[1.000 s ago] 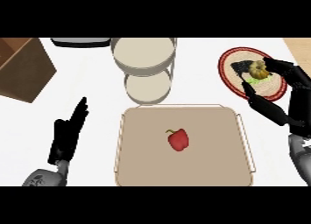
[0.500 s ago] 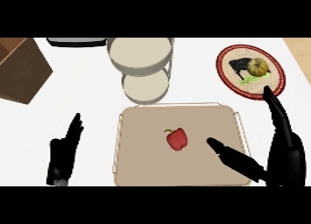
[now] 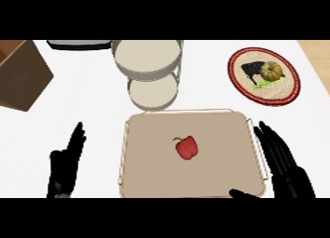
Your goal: Pick the bell pepper from the tray and place it in the tiered basket
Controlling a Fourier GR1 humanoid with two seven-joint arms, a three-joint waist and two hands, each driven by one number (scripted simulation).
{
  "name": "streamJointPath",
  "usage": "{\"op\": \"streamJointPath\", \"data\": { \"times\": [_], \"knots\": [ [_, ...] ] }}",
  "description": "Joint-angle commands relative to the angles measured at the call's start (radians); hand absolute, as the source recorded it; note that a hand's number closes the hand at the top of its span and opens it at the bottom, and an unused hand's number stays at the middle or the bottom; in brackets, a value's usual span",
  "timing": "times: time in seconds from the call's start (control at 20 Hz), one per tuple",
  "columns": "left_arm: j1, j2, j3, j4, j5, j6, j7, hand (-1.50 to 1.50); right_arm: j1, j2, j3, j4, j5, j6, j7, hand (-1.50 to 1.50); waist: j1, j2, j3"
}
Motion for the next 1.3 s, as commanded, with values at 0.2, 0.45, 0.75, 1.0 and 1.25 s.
{"op": "streamJointPath", "data": {
  "times": [0.2,0.45,0.75,1.0,1.25],
  "knots": [
    [0.001,-0.001,-0.004,-0.007,-0.004,-0.007,-0.002,0.00,-0.055,0.130,0.130,-0.070,0.503,0.281,0.439,-1.50,0.012,0.001,0.004],
    [-0.002,-0.016,-0.013,0.019,-0.015,-0.015,-0.028,0.00,-0.206,0.394,0.269,0.039,0.746,0.513,0.645,-1.50,0.035,0.009,0.008],
    [-0.032,-0.023,0.008,0.060,-0.020,-0.029,-0.056,0.00,-0.286,0.531,0.287,0.254,0.827,0.631,0.738,-1.50,0.031,0.013,0.010],
    [-0.054,-0.021,0.024,0.036,-0.010,-0.033,-0.006,0.00,-0.307,0.534,0.317,0.263,0.806,0.746,0.854,-1.50,0.028,0.012,0.011],
    [-0.030,-0.013,0.029,0.024,-0.011,-0.061,-0.010,0.00,-0.397,0.535,0.315,0.381,0.705,0.676,0.894,-1.50,0.033,0.012,0.012]
  ]
}}
